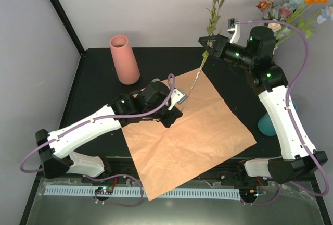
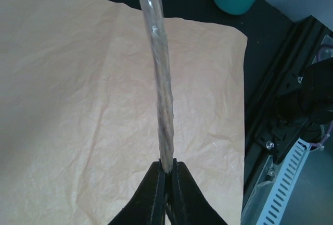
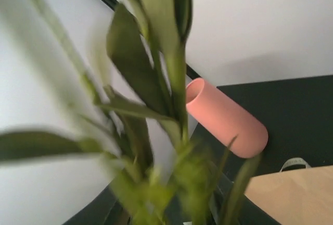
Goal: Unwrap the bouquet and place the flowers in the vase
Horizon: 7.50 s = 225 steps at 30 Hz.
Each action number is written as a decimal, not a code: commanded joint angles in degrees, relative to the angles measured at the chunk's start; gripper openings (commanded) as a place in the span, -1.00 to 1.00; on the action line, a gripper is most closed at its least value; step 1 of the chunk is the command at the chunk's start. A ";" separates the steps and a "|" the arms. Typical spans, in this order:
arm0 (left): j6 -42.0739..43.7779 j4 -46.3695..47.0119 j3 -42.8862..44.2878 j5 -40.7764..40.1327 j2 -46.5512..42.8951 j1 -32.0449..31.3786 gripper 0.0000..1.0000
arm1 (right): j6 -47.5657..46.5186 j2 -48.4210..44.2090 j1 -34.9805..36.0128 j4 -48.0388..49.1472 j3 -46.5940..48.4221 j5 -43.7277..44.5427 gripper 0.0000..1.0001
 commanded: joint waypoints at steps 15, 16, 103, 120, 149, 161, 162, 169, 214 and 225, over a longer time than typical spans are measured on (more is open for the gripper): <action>-2.04 -1.34 -2.70 -6.87 -2.62 -1.67 -0.58 | -9.30 -3.56 0.13 -6.53 3.44 6.60 -0.97; -2.08 -1.91 -2.50 -7.81 -3.51 -1.67 -0.35 | -10.21 -3.87 0.12 -7.07 3.70 7.19 -0.97; 5.91 23.65 -46.67 -16.66 -31.80 29.70 0.98 | -39.53 25.06 -26.38 25.44 13.58 53.31 -0.89; 8.04 24.58 -37.30 -11.45 -27.39 30.14 0.98 | -26.81 17.72 -26.29 5.40 9.59 45.02 0.51; 16.43 32.61 -40.90 -24.83 -33.99 31.77 0.98 | -35.77 -15.64 -10.09 25.67 -43.18 23.02 0.99; 10.79 48.60 -56.82 -23.24 -33.15 42.50 0.98 | -46.18 -22.71 -10.07 48.86 -71.80 31.15 0.99; 12.00 50.38 -57.35 -23.20 -32.48 42.60 0.98 | -46.23 -22.41 -10.07 49.43 -72.82 31.63 0.99; 14.31 65.30 -64.84 -23.15 -27.12 46.25 0.98 | -44.70 -20.46 -10.17 65.79 -82.77 36.60 0.99; 18.05 99.67 -59.33 -9.83 4.32 55.52 0.98 | -45.74 3.93 -16.71 82.77 -75.88 34.03 0.99; 18.03 99.69 -59.33 -9.79 4.27 55.46 0.98 | -44.20 3.96 -16.67 80.57 -74.71 37.61 0.99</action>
